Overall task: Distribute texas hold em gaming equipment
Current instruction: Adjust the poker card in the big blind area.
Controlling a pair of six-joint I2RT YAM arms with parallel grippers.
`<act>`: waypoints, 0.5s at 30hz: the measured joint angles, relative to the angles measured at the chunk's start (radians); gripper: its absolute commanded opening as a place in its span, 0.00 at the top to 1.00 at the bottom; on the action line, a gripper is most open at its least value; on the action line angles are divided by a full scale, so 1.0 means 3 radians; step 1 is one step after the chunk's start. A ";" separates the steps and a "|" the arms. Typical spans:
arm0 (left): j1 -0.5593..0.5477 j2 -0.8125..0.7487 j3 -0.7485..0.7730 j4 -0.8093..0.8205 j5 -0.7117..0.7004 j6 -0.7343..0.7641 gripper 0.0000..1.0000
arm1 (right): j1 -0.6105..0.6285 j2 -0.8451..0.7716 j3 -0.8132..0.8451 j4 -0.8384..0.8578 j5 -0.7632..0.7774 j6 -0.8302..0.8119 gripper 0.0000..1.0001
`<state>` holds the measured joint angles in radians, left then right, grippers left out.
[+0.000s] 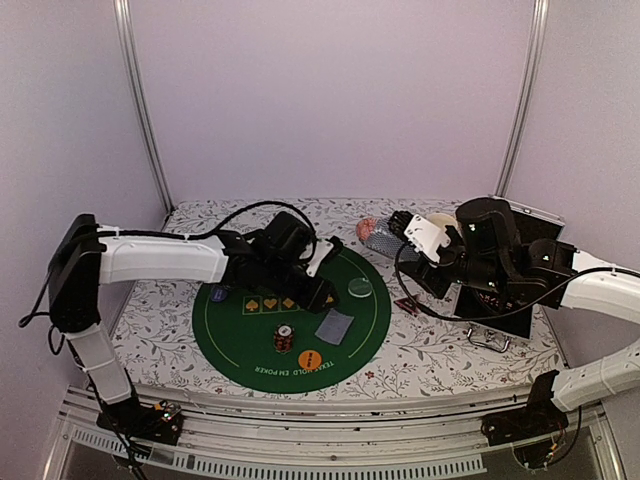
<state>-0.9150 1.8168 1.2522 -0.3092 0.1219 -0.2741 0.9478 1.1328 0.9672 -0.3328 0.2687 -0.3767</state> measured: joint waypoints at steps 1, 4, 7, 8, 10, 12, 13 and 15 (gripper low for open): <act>0.0004 -0.0109 -0.0011 -0.0005 -0.0014 0.0020 0.44 | 0.0000 0.0000 0.0000 -0.0010 -0.0013 -0.0005 0.56; 0.0008 -0.0484 -0.0048 0.0011 -0.0041 0.0067 0.37 | 0.0000 0.0000 0.0000 -0.0020 -0.0066 -0.0023 0.56; 0.0009 -0.0835 -0.0070 0.0066 -0.0053 0.0092 0.30 | 0.0000 0.0000 0.0000 -0.0033 -0.0136 -0.0052 0.56; 0.0010 -0.0945 -0.0086 0.0098 -0.0051 0.0092 0.29 | 0.0000 0.0001 0.0000 -0.0038 -0.0160 -0.0065 0.56; 0.0013 -0.1100 -0.0136 0.0158 -0.0023 0.0092 0.24 | 0.0000 0.0011 0.0000 -0.0038 -0.0217 -0.0094 0.56; 0.0015 -0.1236 -0.0221 0.0238 0.0038 0.0090 0.21 | 0.0014 0.0042 0.0001 -0.0037 -0.0252 -0.0121 0.56; 0.0015 -0.1286 -0.0263 0.0278 0.0080 0.0090 0.21 | 0.0023 0.0066 0.0001 -0.0037 -0.0263 -0.0141 0.55; 0.0015 -0.1326 -0.0320 0.0327 0.0122 0.0079 0.24 | 0.0037 0.0118 0.0001 -0.0038 -0.0285 -0.0173 0.55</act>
<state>-0.9104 1.4189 1.1561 -0.2111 0.1585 -0.2504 0.9588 1.1683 0.9676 -0.3443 0.1833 -0.4286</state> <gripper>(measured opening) 0.785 0.447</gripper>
